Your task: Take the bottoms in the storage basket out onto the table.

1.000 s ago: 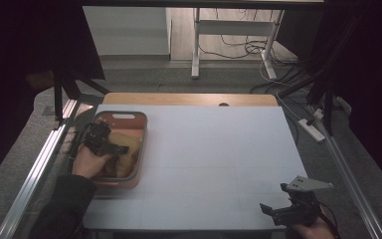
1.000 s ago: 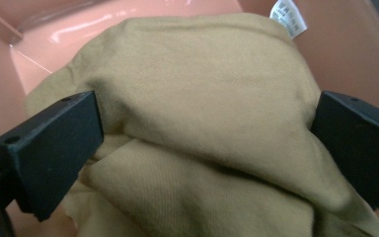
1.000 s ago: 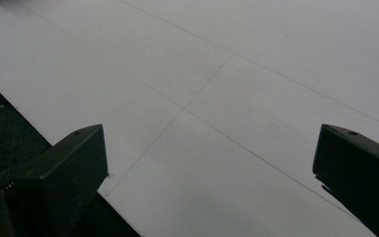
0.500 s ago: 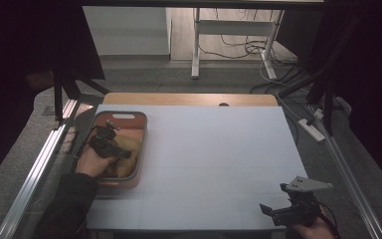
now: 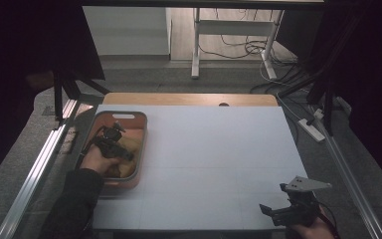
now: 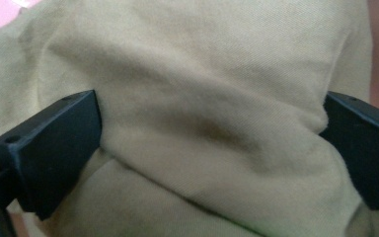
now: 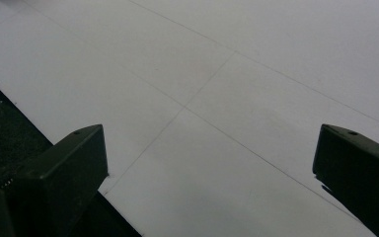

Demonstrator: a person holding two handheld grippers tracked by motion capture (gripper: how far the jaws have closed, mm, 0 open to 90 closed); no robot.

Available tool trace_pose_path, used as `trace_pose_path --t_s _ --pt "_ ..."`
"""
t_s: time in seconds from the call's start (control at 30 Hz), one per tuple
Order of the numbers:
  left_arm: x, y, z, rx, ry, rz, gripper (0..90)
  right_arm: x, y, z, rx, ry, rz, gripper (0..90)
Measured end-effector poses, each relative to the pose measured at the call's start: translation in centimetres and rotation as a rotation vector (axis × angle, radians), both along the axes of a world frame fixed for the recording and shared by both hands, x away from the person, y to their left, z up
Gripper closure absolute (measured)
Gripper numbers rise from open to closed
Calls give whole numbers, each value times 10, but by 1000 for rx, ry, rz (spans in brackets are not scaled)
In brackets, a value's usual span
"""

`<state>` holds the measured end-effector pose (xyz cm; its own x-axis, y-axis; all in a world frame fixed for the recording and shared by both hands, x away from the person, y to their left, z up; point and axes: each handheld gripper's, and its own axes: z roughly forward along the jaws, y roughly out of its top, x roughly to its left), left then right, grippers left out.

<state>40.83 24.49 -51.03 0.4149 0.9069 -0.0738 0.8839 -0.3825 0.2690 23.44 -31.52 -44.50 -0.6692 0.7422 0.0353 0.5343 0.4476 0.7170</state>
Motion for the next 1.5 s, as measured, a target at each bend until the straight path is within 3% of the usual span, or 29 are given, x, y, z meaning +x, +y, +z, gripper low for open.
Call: trace_pose_path --t_s 0.17,0.23,0.33,0.8,1.17,1.37,1.5 --pt "4 -2 3 24 -9 18 103 0 0 0 1 -1 3 5" --pt "2 -1 5 20 -31 15 212 0 0 0 1 -2 3 5" --pt "1 1 6 13 -39 24 281 0 0 0 0 -2 4 5" --pt "1 9 9 -49 -55 53 480 0 1 0 -3 0 7 6" --pt "0 4 18 -60 -79 38 678 0 0 1 5 -7 9 6" --pt "-1 10 22 -111 -93 40 695 -1 0 1 6 -9 9 6" --pt "-3 11 30 -131 -139 37 698 -1 0 1 10 -12 11 6"
